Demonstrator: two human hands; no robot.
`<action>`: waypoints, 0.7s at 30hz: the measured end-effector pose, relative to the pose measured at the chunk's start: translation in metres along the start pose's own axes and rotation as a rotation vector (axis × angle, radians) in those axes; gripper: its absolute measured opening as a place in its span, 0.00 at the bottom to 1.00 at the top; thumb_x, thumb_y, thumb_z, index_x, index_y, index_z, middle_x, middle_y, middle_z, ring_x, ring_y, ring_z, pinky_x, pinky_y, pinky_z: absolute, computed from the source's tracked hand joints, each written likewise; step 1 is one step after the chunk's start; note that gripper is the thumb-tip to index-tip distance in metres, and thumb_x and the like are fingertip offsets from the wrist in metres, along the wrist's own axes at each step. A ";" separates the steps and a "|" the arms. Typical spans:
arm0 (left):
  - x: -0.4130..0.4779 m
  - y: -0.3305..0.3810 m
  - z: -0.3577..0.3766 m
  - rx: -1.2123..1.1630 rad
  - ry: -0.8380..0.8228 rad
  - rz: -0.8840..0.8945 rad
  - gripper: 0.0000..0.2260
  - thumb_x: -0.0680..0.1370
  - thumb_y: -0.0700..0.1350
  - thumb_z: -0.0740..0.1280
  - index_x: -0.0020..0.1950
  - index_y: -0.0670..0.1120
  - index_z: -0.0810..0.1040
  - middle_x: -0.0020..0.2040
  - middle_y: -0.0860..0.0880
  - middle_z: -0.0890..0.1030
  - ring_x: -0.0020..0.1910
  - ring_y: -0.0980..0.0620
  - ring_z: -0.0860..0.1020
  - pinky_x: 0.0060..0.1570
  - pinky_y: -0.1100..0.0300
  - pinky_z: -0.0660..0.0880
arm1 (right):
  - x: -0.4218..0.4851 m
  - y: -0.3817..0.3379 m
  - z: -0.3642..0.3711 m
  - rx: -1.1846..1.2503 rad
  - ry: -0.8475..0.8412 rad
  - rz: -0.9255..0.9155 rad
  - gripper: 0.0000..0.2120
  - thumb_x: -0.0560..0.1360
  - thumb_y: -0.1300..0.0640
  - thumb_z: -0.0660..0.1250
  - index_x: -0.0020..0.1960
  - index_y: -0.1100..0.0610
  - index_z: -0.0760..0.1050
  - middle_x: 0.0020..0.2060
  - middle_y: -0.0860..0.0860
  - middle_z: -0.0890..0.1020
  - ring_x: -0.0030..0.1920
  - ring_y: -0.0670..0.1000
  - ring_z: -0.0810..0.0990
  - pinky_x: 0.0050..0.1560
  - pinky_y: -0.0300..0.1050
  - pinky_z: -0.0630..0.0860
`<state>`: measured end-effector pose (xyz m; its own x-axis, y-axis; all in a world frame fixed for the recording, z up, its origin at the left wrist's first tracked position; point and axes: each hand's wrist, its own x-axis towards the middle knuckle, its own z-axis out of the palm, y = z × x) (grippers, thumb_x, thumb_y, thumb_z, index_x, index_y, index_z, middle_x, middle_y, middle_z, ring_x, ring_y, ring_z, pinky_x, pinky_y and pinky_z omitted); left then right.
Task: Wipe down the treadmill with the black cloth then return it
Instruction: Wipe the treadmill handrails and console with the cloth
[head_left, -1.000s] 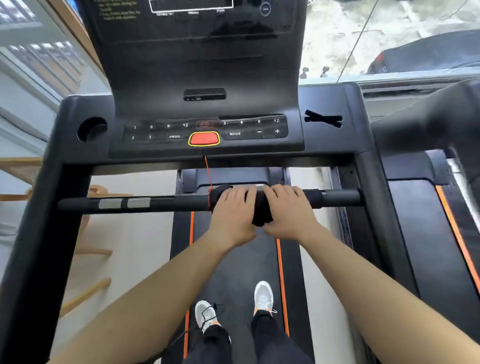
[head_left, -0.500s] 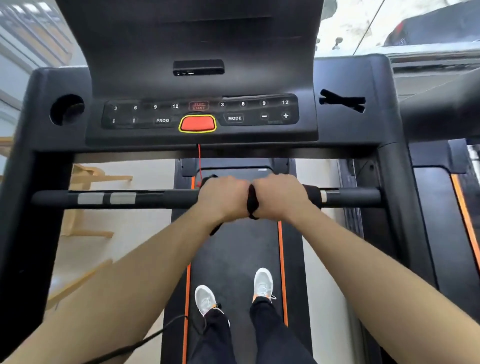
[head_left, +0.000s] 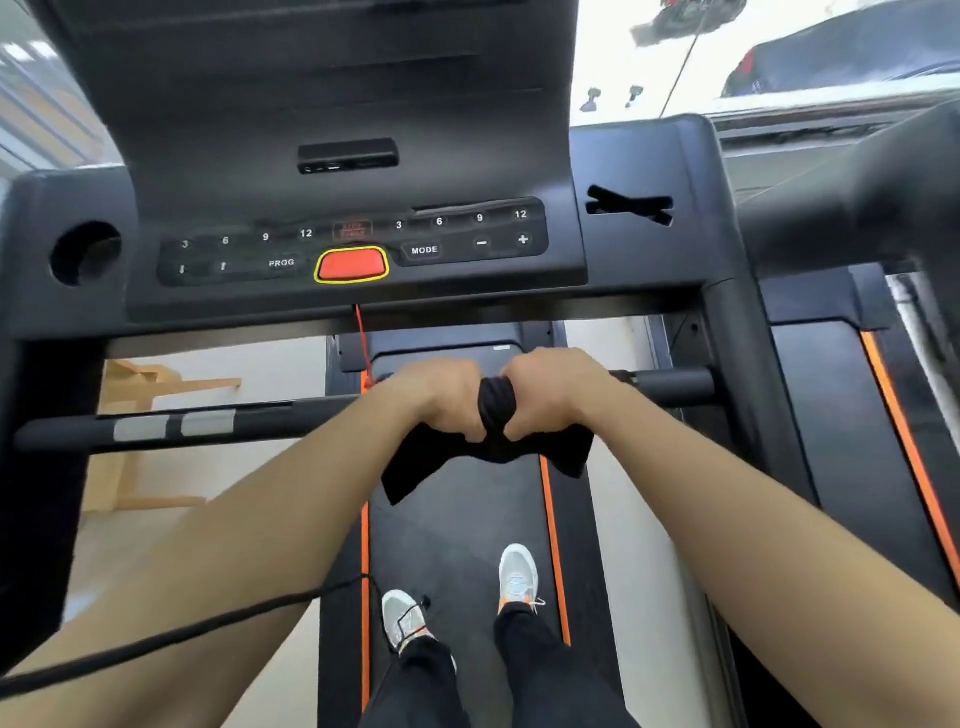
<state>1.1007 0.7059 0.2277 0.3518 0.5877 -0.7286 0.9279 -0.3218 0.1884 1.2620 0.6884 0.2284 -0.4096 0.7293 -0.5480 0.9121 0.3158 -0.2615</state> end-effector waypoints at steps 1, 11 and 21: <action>-0.001 0.005 0.013 0.076 0.173 -0.014 0.11 0.67 0.53 0.71 0.44 0.50 0.78 0.38 0.50 0.81 0.36 0.48 0.80 0.35 0.55 0.77 | -0.005 0.003 0.014 -0.097 0.167 0.021 0.13 0.65 0.42 0.68 0.43 0.50 0.76 0.34 0.47 0.80 0.34 0.52 0.80 0.36 0.45 0.76; -0.002 0.032 0.005 0.036 0.205 0.016 0.11 0.68 0.53 0.72 0.43 0.49 0.75 0.38 0.50 0.79 0.39 0.46 0.79 0.35 0.54 0.75 | -0.013 0.024 -0.008 0.105 -0.064 0.022 0.12 0.63 0.44 0.72 0.39 0.50 0.76 0.31 0.46 0.79 0.34 0.51 0.80 0.34 0.44 0.74; 0.018 0.069 0.056 0.346 0.867 0.124 0.11 0.65 0.41 0.74 0.43 0.46 0.75 0.32 0.47 0.79 0.28 0.44 0.79 0.26 0.57 0.67 | -0.046 0.050 0.061 -0.401 0.780 0.103 0.10 0.62 0.60 0.73 0.39 0.55 0.73 0.31 0.52 0.77 0.31 0.58 0.76 0.32 0.48 0.68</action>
<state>1.1644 0.6529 0.1909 0.5441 0.8373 0.0546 0.8383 -0.5398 -0.0760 1.3249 0.6338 0.1922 -0.3297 0.9262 0.1831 0.9413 0.3077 0.1385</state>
